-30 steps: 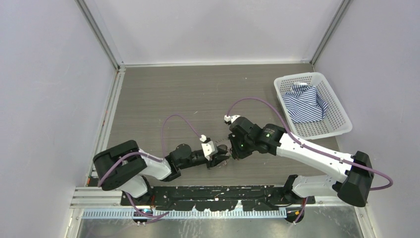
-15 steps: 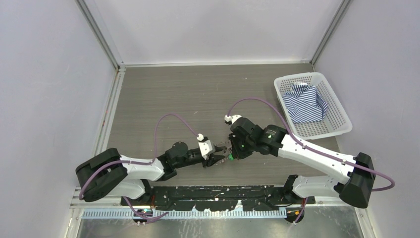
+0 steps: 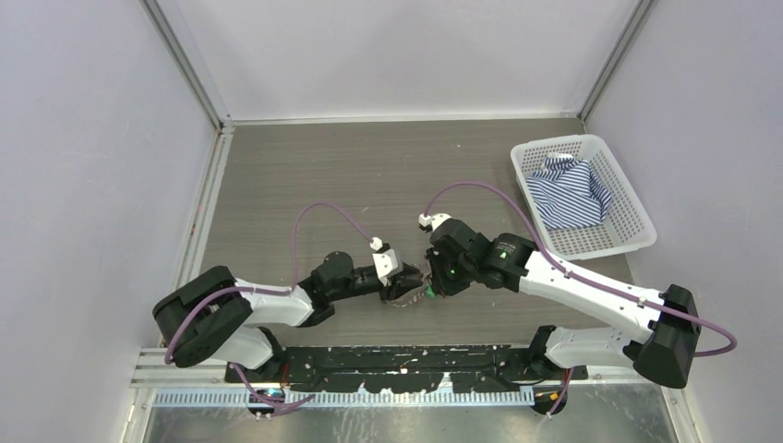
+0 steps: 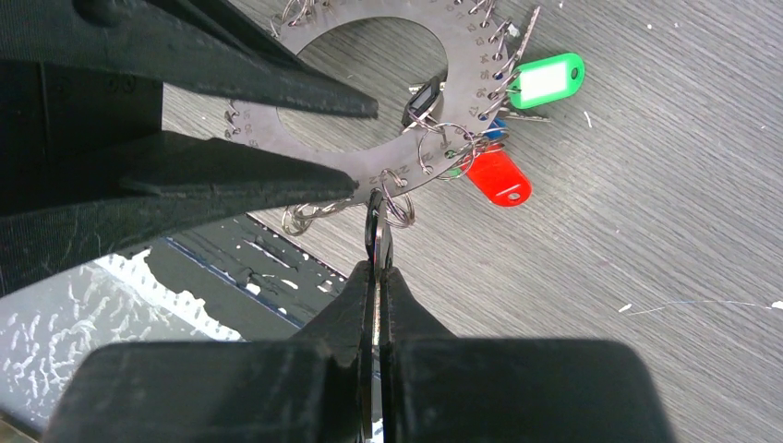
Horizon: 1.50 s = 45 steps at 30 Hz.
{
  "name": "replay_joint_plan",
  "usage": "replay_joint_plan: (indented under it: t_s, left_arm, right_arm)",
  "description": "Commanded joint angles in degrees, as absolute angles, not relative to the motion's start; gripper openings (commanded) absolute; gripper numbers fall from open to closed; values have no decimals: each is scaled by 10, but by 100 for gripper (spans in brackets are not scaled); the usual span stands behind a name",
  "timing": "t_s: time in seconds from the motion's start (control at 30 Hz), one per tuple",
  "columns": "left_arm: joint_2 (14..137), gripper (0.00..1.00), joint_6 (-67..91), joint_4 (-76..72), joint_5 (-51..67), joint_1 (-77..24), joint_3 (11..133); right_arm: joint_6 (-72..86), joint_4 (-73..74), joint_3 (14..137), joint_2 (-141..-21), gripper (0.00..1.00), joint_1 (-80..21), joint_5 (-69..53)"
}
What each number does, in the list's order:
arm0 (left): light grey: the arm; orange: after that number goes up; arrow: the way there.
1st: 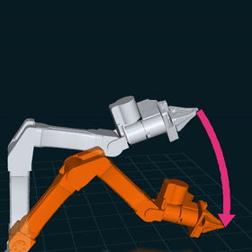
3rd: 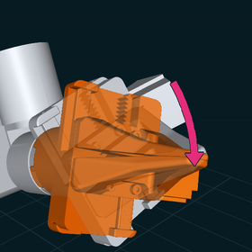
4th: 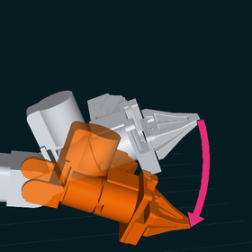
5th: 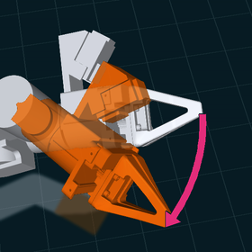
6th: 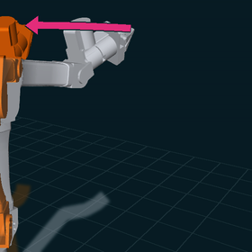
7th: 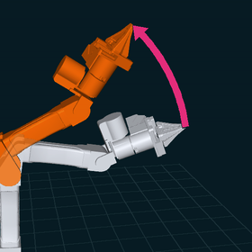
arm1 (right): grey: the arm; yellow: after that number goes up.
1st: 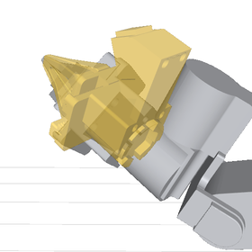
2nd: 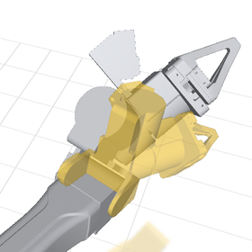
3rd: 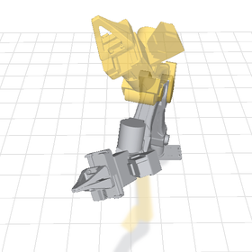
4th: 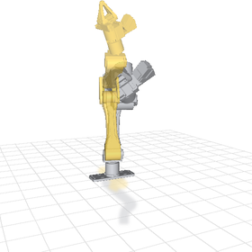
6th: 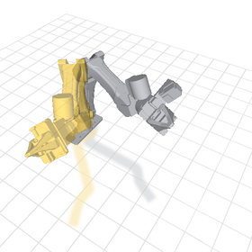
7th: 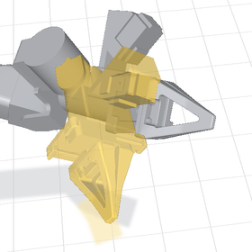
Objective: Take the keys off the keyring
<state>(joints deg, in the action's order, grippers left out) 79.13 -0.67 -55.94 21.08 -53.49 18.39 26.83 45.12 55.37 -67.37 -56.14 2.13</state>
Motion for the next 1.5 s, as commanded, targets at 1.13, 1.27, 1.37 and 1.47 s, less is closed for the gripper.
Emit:
replay_joint_plan:
  t_s: [1.13,1.27,1.37,1.47]
  left_arm:
    - [892,0,63,-667,228,-547,213]
    - [872,0,39,-623,141,-587,208]
    - [864,0,20,-617,50,-617,195]
    - [863,0,17,-624,-14,-639,186]
  right_arm:
    - [266,449,553,-649,1,-566,80]
    - [279,459,549,-660,1,-565,97]
    - [290,464,542,-661,1,-565,107]
    - [300,462,532,-659,1,-565,110]
